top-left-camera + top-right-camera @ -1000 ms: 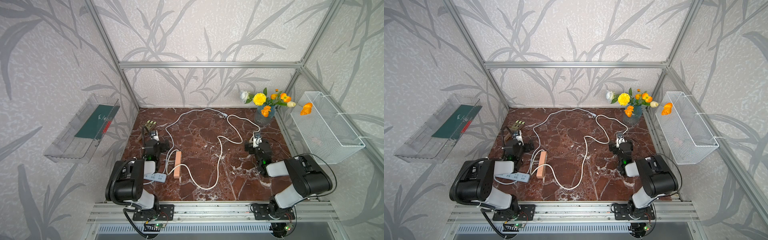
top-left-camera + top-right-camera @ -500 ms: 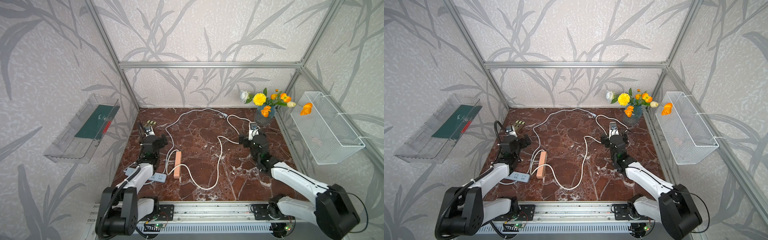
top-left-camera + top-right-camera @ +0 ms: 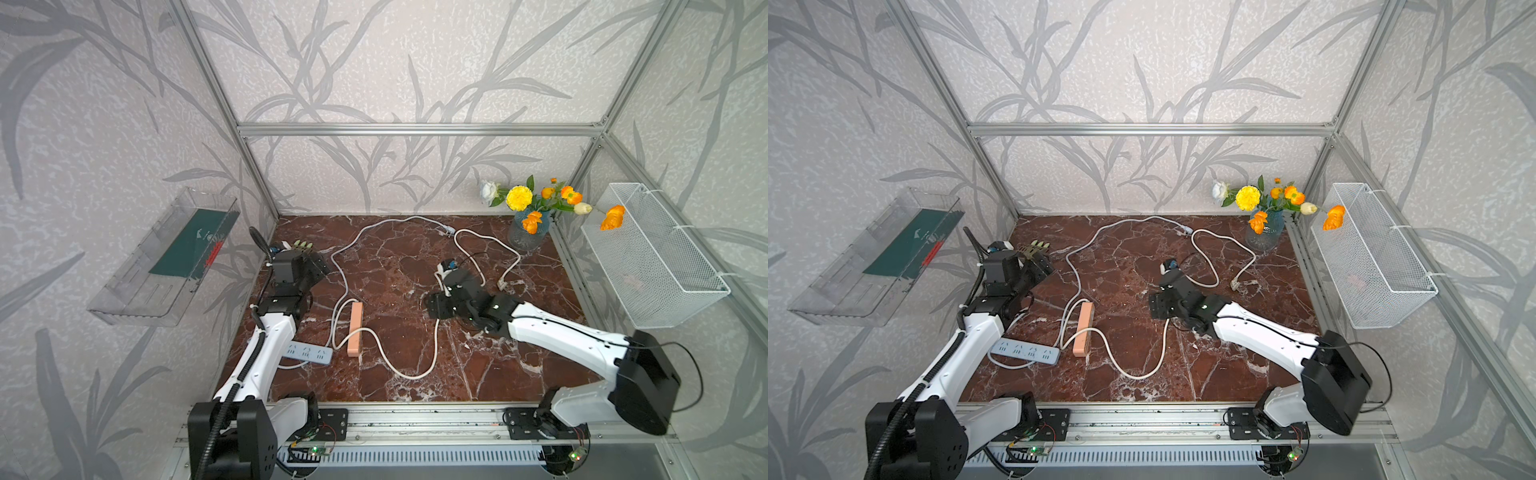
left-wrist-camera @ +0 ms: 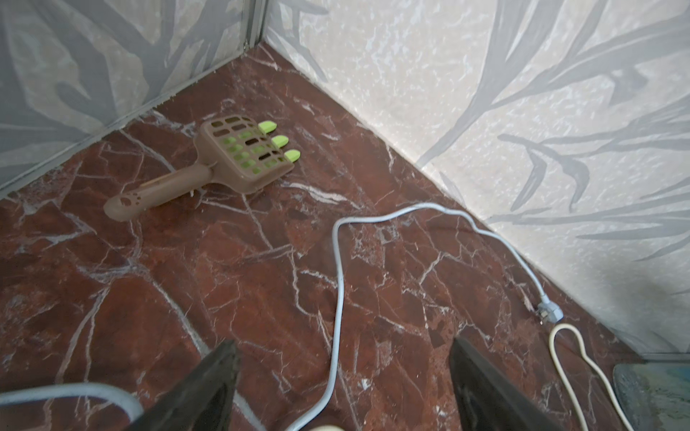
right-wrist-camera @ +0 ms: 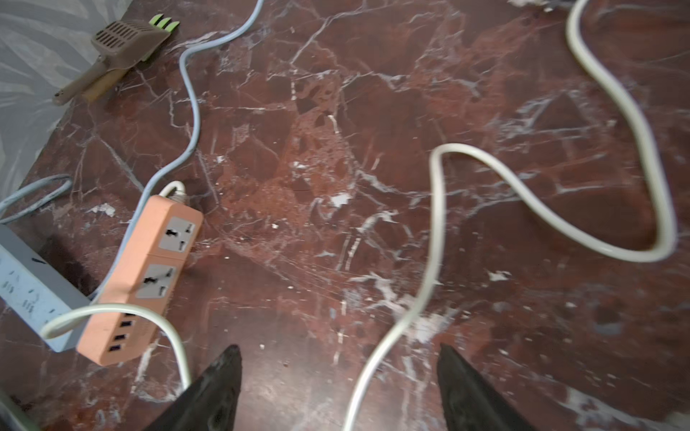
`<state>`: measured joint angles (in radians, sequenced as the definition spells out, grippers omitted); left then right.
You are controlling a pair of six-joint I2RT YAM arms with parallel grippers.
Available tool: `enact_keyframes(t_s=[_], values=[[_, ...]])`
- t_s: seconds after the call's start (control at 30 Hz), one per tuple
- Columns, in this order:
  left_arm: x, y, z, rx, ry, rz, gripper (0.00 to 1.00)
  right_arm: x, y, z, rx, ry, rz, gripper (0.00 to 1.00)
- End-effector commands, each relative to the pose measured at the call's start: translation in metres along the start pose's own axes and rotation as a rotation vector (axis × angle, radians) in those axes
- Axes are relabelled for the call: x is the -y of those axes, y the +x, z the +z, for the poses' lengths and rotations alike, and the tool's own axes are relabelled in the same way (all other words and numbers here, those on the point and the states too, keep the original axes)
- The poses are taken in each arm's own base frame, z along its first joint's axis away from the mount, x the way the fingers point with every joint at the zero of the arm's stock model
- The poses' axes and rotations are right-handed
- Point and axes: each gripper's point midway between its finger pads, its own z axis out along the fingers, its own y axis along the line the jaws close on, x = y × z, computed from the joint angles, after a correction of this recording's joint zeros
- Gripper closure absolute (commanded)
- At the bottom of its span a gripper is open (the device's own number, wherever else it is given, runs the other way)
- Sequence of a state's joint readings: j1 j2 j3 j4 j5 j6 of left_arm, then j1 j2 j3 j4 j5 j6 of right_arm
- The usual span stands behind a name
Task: Wrap the cord around the power strip
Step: Pick up the power strip from the center of the board.
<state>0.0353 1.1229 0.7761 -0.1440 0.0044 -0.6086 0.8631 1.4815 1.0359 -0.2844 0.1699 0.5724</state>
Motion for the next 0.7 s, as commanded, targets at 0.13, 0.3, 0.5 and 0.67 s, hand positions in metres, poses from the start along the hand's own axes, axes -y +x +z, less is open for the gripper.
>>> enact_keyframes(t_s=[0.13,0.3,0.5,0.67], values=[[-0.028,-0.003,-0.038,0.007,-0.259,0.136,0.14,-0.086,0.018,0.051,-0.143,0.177,0.107,0.08],[-0.004,-0.04,-0.062,0.069,-0.291,0.253,0.09,-0.141,0.043,0.092,-0.226,0.128,0.116,0.08],[0.018,-0.057,-0.081,0.112,-0.282,0.325,0.08,-0.16,0.056,0.123,-0.277,0.103,0.13,0.12],[0.015,-0.062,-0.094,0.135,-0.298,0.323,0.1,-0.153,0.063,0.148,-0.298,0.145,0.143,0.19]])
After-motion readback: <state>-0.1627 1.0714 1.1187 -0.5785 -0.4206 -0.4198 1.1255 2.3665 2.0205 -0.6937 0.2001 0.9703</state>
